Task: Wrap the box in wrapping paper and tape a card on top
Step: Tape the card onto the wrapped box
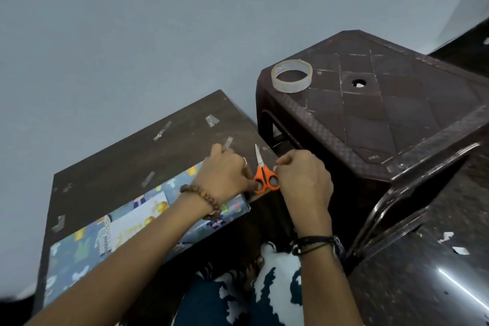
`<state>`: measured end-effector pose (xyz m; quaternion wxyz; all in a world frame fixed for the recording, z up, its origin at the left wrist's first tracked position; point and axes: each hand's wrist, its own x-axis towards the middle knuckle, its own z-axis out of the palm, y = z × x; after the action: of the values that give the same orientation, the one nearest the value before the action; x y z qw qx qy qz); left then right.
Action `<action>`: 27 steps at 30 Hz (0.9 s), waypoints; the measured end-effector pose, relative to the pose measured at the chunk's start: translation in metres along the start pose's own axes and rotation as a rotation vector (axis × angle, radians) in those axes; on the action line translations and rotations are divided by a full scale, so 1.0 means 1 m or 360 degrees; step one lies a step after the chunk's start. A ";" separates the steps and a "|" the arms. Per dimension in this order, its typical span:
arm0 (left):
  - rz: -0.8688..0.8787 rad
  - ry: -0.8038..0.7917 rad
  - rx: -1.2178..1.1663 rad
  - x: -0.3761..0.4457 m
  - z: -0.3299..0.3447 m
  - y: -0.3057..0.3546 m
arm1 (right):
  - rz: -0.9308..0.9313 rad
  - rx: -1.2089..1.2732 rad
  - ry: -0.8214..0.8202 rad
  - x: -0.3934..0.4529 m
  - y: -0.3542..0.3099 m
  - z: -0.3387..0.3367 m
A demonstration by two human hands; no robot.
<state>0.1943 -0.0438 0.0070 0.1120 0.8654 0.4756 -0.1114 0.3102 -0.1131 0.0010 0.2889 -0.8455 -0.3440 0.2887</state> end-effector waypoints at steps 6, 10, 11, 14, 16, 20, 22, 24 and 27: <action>-0.0218 0.0021 0.0104 -0.007 0.008 0.024 | -0.0014 0.0061 0.0008 -0.016 0.011 0.013; -0.0295 0.0189 -0.0133 -0.003 0.000 0.031 | -0.0036 0.0496 0.0078 -0.008 0.011 -0.001; -0.0297 0.0260 -0.0192 0.000 -0.003 0.034 | -0.0045 0.0664 0.0124 -0.005 0.011 -0.004; -0.0207 0.0506 -0.0537 0.011 -0.017 0.045 | -0.0060 0.1044 0.0339 0.006 0.011 -0.009; -0.0108 0.0482 -0.1129 0.024 -0.029 0.055 | -0.0035 0.1300 0.0470 0.015 0.010 -0.010; 0.0047 0.0531 -0.1548 0.065 -0.046 0.075 | -0.0073 0.1525 0.0691 0.039 0.005 -0.016; 0.0089 0.0520 -0.1571 0.086 -0.052 0.084 | -0.0113 0.1473 0.0746 0.053 0.005 -0.021; 0.0093 0.0475 -0.1541 0.106 -0.055 0.090 | -0.0127 0.1417 0.0726 0.064 0.009 -0.023; 0.0076 0.0436 -0.1337 0.131 -0.050 0.092 | -0.0120 0.1285 0.0667 0.072 0.014 -0.022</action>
<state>0.3447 0.0276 0.0237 0.3925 0.7622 0.4699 0.2102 0.3746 -0.0738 -0.0152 0.6691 -0.6922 -0.1685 0.2116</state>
